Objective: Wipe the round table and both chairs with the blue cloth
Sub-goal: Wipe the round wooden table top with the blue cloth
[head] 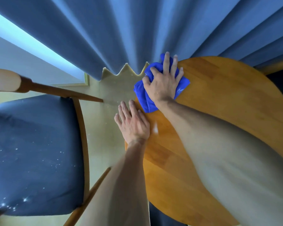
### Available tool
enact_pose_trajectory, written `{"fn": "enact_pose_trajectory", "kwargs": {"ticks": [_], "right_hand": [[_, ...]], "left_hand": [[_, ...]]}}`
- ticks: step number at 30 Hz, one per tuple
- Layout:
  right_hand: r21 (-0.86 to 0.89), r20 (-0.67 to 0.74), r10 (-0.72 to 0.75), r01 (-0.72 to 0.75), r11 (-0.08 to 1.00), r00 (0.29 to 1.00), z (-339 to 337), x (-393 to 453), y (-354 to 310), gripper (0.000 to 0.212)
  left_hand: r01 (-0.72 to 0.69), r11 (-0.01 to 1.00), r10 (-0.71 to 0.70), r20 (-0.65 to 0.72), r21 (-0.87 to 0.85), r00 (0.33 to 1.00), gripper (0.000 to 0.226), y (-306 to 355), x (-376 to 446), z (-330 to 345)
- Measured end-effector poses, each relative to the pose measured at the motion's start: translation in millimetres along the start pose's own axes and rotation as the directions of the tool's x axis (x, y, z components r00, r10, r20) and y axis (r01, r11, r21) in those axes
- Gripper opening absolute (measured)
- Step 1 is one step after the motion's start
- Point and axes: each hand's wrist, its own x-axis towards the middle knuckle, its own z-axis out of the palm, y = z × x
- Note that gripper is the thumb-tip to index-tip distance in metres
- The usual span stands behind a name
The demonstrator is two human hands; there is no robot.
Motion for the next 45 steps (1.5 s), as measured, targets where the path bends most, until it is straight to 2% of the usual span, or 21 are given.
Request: {"fn": "enact_pose_trajectory", "kwargs": {"ticks": [5,10,16,22,28,31,34,36,38,40,45], "right_hand": [[0.027,-0.057,0.011,-0.009,1.000,0.998,3,-2,8,0.040],[0.059,-0.065,0.099,-0.096,0.994,0.993,0,-3,22,0.046],[0.063,-0.100,0.219,-0.214,0.975,0.971,-6,-8,44,0.042],[0.103,-0.168,0.434,-0.422,0.901,0.885,-12,-38,83,0.040],[0.087,-0.158,0.538,-0.532,0.843,0.828,-19,-98,113,0.044],[0.089,-0.158,0.545,-0.537,0.839,0.824,-19,-137,119,0.042],[0.070,-0.128,0.502,-0.497,0.865,0.855,-21,-172,130,0.042],[0.051,-0.115,0.497,-0.495,0.868,0.860,-23,-200,139,0.042],[0.043,-0.125,0.507,-0.505,0.862,0.853,-24,-226,148,0.042],[0.054,-0.130,0.527,-0.524,0.850,0.840,-26,-250,161,0.042],[0.094,-0.215,0.521,-0.513,0.853,0.826,-29,-308,206,0.038]], "left_hand": [[0.009,1.000,-0.010,0.014,0.003,1.000,0.050,0,0,1],[0.004,1.000,-0.004,0.002,0.016,1.000,0.051,2,0,1],[0.006,1.000,-0.006,-0.029,0.001,1.000,0.051,-1,0,5],[-0.020,1.000,0.020,-0.014,0.000,1.000,0.053,-1,-3,2],[-0.065,0.998,0.065,-0.041,-0.009,0.997,0.053,-1,-6,1],[-0.070,0.998,0.070,-0.046,0.005,0.997,0.056,-2,-9,1],[-0.081,0.994,0.086,-0.062,0.079,0.994,0.055,2,-11,-1],[-0.173,0.975,0.183,-0.064,0.140,0.981,0.054,6,-13,-4],[-0.291,0.934,0.307,-0.052,0.207,0.950,0.067,10,-22,-6],[-0.353,0.908,0.367,-0.024,0.228,0.930,0.068,15,-44,-4],[-0.323,0.934,0.325,0.011,0.154,0.946,0.058,26,-117,23]]}}
